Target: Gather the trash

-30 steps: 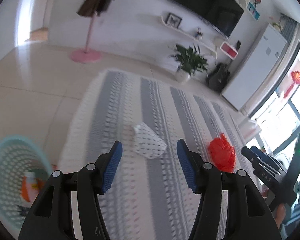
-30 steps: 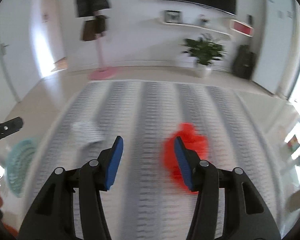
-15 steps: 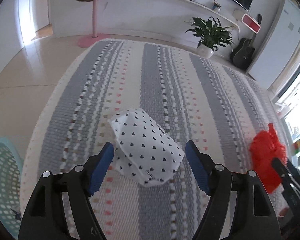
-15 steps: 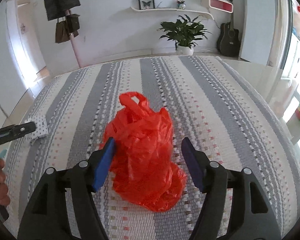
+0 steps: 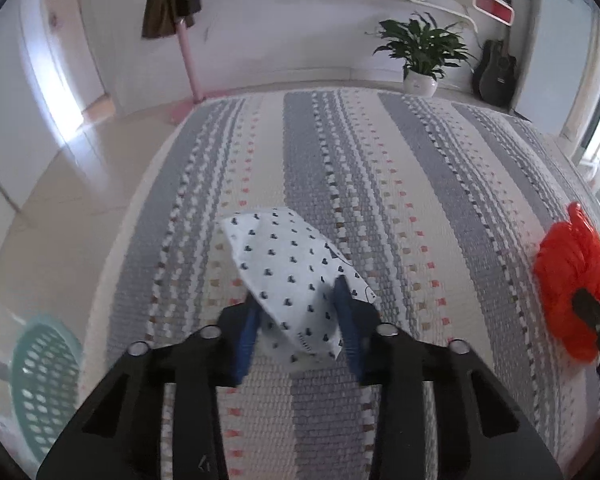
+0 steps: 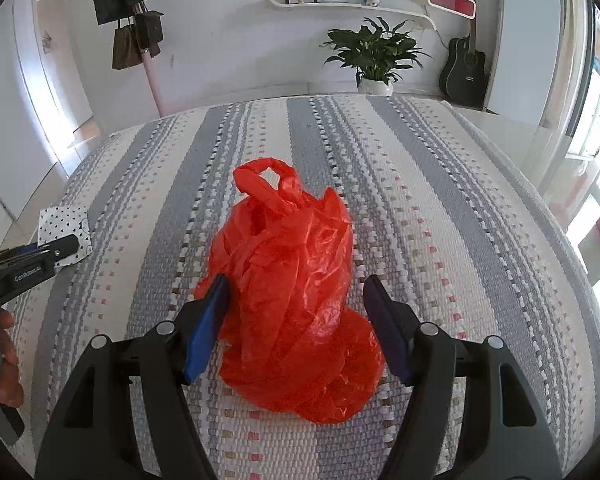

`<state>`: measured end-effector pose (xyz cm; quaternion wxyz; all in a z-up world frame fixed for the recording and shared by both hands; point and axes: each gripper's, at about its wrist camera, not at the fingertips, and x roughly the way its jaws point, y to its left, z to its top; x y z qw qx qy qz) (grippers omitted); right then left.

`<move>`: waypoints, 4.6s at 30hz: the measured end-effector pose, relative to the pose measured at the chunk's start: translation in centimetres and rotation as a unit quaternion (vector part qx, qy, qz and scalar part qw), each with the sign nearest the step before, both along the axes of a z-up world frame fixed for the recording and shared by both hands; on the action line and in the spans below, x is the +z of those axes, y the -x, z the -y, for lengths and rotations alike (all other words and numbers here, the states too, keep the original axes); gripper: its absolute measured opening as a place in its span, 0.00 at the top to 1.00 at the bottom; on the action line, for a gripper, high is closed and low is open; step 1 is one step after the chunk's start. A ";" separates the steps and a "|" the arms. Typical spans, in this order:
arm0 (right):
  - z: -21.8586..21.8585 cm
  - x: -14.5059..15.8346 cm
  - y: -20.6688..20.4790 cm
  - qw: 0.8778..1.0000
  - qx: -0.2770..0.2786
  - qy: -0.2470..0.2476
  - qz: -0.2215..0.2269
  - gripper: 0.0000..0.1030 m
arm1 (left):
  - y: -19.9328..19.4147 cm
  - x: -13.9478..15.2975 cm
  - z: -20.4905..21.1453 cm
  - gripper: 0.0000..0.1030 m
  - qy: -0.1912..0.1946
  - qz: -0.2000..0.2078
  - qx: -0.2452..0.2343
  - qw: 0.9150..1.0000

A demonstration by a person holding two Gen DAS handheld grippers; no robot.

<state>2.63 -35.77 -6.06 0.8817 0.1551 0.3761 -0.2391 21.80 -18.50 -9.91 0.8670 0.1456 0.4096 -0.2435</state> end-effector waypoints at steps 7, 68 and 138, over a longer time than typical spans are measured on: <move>-1.2 0.4 0.2 1.000 0.016 0.022 0.006 0.67 | 2.2 2.6 -2.3 0.78 0.050 0.009 -0.037 0.998; -39.8 4.9 -14.3 0.933 0.324 -0.157 0.017 0.58 | 0.7 7.2 -44.3 0.47 0.232 -0.036 0.234 0.943; -18.6 10.6 8.6 0.968 0.133 0.148 0.153 0.31 | 17.7 11.3 -21.7 0.07 0.065 0.226 0.243 0.941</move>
